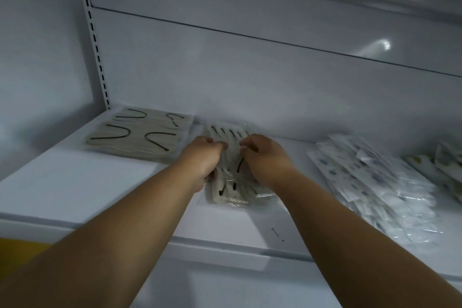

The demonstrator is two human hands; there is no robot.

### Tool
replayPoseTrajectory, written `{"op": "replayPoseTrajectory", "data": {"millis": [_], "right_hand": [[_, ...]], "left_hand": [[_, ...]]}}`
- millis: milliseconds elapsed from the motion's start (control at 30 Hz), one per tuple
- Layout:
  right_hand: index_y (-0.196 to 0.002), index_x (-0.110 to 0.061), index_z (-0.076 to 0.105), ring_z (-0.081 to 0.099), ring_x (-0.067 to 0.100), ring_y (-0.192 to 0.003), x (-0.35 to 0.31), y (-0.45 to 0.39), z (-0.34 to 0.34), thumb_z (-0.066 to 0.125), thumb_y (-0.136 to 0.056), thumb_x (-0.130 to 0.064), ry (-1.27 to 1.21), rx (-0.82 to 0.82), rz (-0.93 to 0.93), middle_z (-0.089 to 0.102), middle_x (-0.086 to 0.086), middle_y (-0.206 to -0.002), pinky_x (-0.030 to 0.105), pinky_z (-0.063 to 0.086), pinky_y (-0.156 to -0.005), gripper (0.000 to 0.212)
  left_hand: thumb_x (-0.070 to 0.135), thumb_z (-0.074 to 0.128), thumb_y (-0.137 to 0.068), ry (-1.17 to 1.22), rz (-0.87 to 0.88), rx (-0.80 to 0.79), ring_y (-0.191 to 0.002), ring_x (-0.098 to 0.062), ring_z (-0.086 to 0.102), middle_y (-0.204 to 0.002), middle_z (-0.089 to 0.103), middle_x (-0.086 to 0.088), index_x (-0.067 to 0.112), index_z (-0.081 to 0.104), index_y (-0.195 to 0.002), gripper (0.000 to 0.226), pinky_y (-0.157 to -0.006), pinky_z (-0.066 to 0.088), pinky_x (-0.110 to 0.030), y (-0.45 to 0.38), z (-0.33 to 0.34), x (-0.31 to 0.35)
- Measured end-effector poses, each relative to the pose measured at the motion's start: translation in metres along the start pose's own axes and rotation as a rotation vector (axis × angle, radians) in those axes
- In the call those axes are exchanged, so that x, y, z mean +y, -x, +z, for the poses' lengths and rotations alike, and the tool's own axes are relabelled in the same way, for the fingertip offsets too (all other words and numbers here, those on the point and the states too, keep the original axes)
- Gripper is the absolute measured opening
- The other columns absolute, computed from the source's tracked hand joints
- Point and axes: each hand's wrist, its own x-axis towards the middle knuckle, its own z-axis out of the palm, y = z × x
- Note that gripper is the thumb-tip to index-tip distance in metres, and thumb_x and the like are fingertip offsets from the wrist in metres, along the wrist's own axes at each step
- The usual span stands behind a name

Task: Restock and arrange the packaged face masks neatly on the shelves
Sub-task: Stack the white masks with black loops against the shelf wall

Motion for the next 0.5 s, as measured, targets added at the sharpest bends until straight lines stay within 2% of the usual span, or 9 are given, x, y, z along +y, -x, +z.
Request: {"op": "replayPoseTrajectory", "data": {"millis": [67, 133, 233, 300, 367, 433, 500], "right_hand": [[-0.121, -0.028, 0.063, 0.057, 0.026, -0.116, 0.009, -0.001, -0.003, 0.047, -0.096, -0.037, 0.104, 0.069, 0.051, 0.063, 0.002, -0.122, 0.032, 0.043, -0.096, 0.031], [-0.123, -0.024, 0.060, 0.055, 0.033, -0.120, 0.018, -0.003, -0.005, 0.040, -0.095, -0.045, 0.182, 0.004, 0.152, 0.061, 0.007, -0.124, 0.042, 0.041, -0.104, 0.041], [-0.113, -0.017, 0.062, 0.062, 0.033, -0.101, 0.018, 0.001, -0.005, 0.041, -0.099, -0.038, 0.029, -0.109, 0.109, 0.066, 0.011, -0.108, 0.041, 0.049, -0.093, 0.033], [-0.113, -0.019, 0.063, 0.063, 0.029, -0.096, 0.015, 0.006, -0.003, 0.044, -0.100, -0.033, -0.058, -0.104, 0.023, 0.067, 0.007, -0.102, 0.039, 0.052, -0.088, 0.026], [-0.117, -0.024, 0.062, 0.062, 0.024, -0.095, 0.011, 0.012, -0.002, 0.045, -0.102, -0.033, -0.114, -0.107, -0.030, 0.065, 0.001, -0.101, 0.037, 0.053, -0.086, 0.025], [-0.124, -0.026, 0.061, 0.061, 0.021, -0.098, 0.010, 0.015, -0.002, 0.044, -0.103, -0.033, -0.139, -0.096, -0.055, 0.065, 0.000, -0.109, 0.033, 0.051, -0.086, 0.028], [-0.129, -0.026, 0.058, 0.058, 0.023, -0.107, 0.016, 0.012, -0.002, 0.042, -0.102, -0.037, -0.027, -0.037, -0.018, 0.064, 0.002, -0.119, 0.033, 0.045, -0.091, 0.033]], "left_hand": [[0.025, 0.062, -0.091, -0.002, 0.006, 0.031, -0.076, -0.028, 0.065, -0.085, 0.068, -0.014, 0.004, 0.069, -0.098, 0.024, -0.067, 0.045, -0.029, -0.001, 0.003, -0.002], [0.019, 0.060, -0.093, 0.012, 0.002, 0.050, -0.072, -0.022, 0.063, -0.082, 0.069, -0.009, 0.007, 0.069, -0.091, 0.015, -0.059, 0.043, -0.023, 0.000, 0.007, -0.003], [0.015, 0.061, -0.091, 0.038, -0.006, 0.046, -0.071, -0.021, 0.065, -0.085, 0.071, -0.010, 0.009, 0.070, -0.094, 0.012, -0.056, 0.047, -0.022, 0.003, 0.015, 0.000], [0.013, 0.062, -0.087, 0.046, -0.027, 0.032, -0.074, -0.028, 0.069, -0.085, 0.071, -0.013, 0.008, 0.070, -0.095, 0.012, -0.058, 0.054, -0.029, 0.005, 0.018, 0.004], [0.018, 0.064, -0.078, 0.081, -0.046, 0.012, -0.082, -0.035, 0.071, -0.088, 0.073, -0.017, 0.006, 0.071, -0.095, 0.022, -0.074, 0.061, -0.044, 0.005, 0.020, 0.006], [0.034, 0.065, -0.068, 0.136, -0.053, 0.025, -0.089, -0.038, 0.072, -0.091, 0.074, -0.017, 0.008, 0.073, -0.093, 0.037, -0.086, 0.058, -0.058, -0.005, 0.020, 0.001], [0.053, 0.063, -0.069, 0.234, -0.073, 0.075, -0.092, -0.034, 0.072, -0.095, 0.076, -0.013, 0.010, 0.074, -0.092, 0.050, -0.091, 0.054, -0.062, -0.020, 0.018, -0.009]]}}
